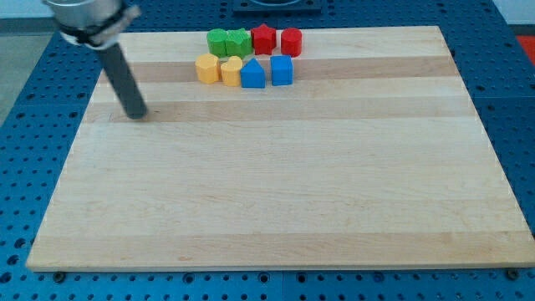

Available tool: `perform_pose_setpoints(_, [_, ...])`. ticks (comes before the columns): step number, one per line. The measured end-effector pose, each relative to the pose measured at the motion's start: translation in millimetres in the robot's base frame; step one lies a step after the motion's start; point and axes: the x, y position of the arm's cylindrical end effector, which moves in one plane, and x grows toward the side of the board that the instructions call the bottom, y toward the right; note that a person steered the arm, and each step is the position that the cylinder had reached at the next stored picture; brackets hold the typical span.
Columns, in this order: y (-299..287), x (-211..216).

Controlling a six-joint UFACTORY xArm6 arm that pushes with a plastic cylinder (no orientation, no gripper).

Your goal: Move arm at center right of the board

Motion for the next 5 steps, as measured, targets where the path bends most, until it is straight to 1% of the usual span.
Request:
perform_pose_setpoints(2, [138,37])
perform_pose_setpoints(3, [251,39])
perform_pose_setpoints(4, [380,39])
perform_pose_setpoints(5, [501,30])
